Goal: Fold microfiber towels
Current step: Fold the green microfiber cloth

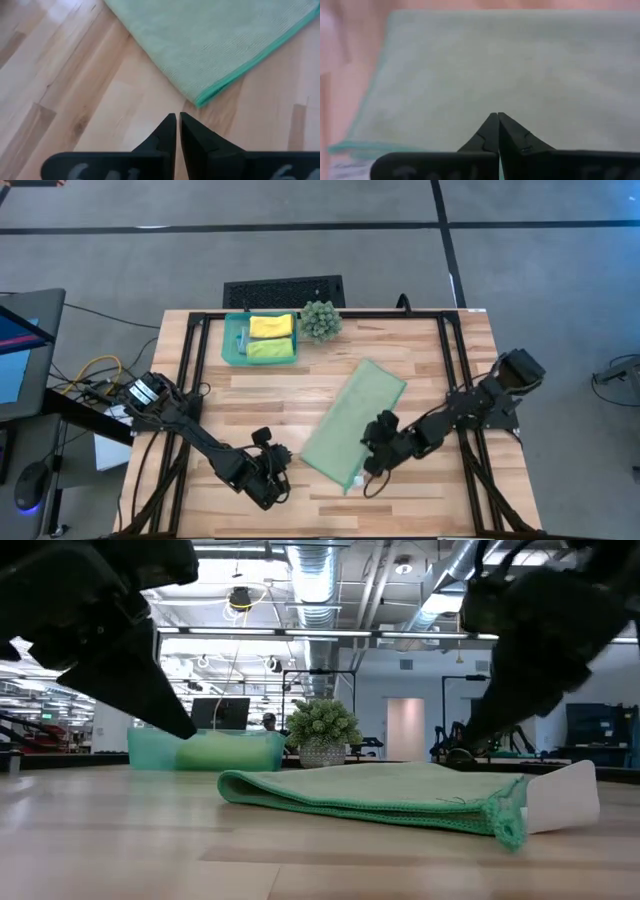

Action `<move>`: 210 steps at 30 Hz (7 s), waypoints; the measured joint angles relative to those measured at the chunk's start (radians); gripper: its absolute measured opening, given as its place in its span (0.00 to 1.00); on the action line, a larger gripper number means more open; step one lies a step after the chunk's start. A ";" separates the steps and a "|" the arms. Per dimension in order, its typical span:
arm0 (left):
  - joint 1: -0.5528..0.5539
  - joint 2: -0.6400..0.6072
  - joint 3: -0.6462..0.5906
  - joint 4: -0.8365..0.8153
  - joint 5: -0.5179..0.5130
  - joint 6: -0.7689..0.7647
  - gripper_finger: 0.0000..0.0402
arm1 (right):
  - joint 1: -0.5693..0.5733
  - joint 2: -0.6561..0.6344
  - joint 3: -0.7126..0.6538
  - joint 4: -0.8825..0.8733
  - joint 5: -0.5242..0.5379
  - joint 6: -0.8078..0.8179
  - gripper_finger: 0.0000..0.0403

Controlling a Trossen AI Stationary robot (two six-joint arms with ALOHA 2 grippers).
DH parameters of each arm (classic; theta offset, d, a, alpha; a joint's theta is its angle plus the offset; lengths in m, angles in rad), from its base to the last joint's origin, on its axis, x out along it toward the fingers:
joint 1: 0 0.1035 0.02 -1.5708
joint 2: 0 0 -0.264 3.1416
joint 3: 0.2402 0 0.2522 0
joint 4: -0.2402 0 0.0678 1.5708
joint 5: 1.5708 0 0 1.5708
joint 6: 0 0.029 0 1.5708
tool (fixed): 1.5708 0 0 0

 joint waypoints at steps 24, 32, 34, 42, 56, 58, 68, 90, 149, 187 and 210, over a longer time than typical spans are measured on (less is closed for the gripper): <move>0.139 0.171 0.155 0.185 -0.003 0.292 0.04 | 0.051 0.055 0.008 0.140 0.052 -0.020 0.04; 0.146 0.261 0.181 0.308 0.211 0.368 0.04 | 0.055 0.104 0.005 0.030 -0.058 -0.042 0.02; 0.115 0.265 0.218 0.309 0.241 0.368 0.04 | 0.058 0.081 0.007 0.013 -0.053 -0.041 0.03; 0.065 0.242 0.397 0.198 0.113 0.498 0.04 | 0.108 0.027 0.008 0.101 -0.021 -0.059 0.05; 0.172 0.368 0.401 0.251 0.230 0.546 0.04 | 0.232 0.190 0.008 0.210 -0.033 -0.007 0.25; 0.182 0.392 0.407 0.290 0.307 0.541 0.04 | 0.231 0.197 0.010 0.211 -0.086 -0.035 0.28; 0.125 0.341 0.463 0.275 0.377 0.483 0.04 | 0.299 0.022 0.009 0.159 -0.205 -0.049 0.30; 0.229 0.331 0.476 0.031 0.357 0.648 0.04 | 0.301 0.215 0.007 0.316 -0.060 -0.065 0.42; 0.025 0.398 0.560 0.108 0.338 1.083 0.34 | 0.442 0.170 0.032 0.048 -0.067 -0.279 0.20; 0.028 0.405 0.446 0.276 0.260 1.010 0.00 | 0.497 0.175 0.091 0.084 -0.091 -0.230 0.02; -0.044 0.400 0.569 0.194 0.128 1.003 0.00 | 0.528 0.173 0.201 -0.070 -0.051 -0.192 0.02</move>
